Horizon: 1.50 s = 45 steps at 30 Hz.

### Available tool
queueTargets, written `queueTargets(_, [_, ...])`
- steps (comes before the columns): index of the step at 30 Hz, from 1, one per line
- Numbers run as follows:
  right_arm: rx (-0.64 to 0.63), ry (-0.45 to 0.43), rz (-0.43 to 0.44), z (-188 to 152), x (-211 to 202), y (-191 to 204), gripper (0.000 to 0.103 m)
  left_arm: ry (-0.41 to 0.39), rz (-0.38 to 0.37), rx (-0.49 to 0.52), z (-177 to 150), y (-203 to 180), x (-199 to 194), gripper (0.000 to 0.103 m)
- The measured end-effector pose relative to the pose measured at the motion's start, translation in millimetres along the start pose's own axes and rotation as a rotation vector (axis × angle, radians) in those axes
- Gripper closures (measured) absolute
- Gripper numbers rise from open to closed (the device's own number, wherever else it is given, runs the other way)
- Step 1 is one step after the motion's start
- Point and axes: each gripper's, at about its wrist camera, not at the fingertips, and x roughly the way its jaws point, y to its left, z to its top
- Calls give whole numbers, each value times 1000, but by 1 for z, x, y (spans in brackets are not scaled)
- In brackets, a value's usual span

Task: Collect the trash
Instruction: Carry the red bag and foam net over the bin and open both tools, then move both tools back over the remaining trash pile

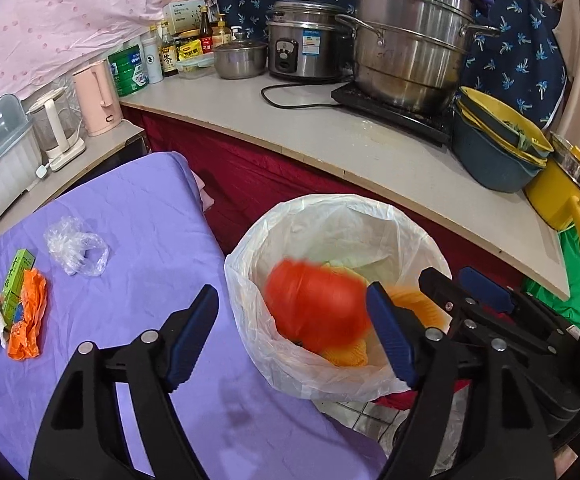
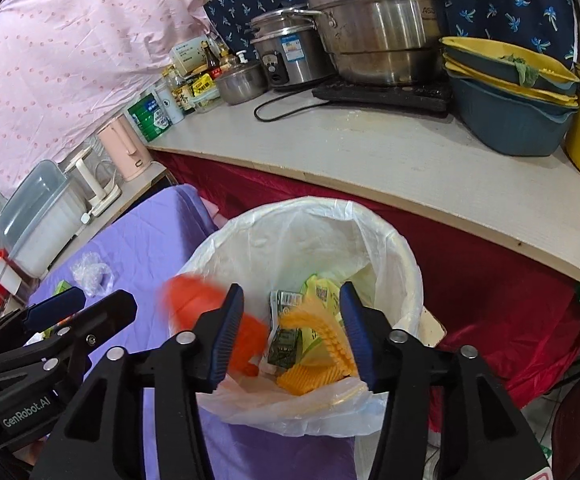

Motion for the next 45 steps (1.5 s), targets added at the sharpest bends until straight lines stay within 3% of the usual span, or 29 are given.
queueTargets(7, [18,-41,5,8,-14,1,48,-29,19,-2,4,3,-9,24])
queueTargets(24, [-14,-88,42,14,-37,35,42,-72,80,-86,3,47,-38,24])
queueTargets(31, [-61,-95,59,10,-36,69,33,-85,144,-166,-6,95,-52,24])
queueTargets(45, [-207,-23,153,-11,-2,178,32,-73,339,-376,-53,238,-80,18])
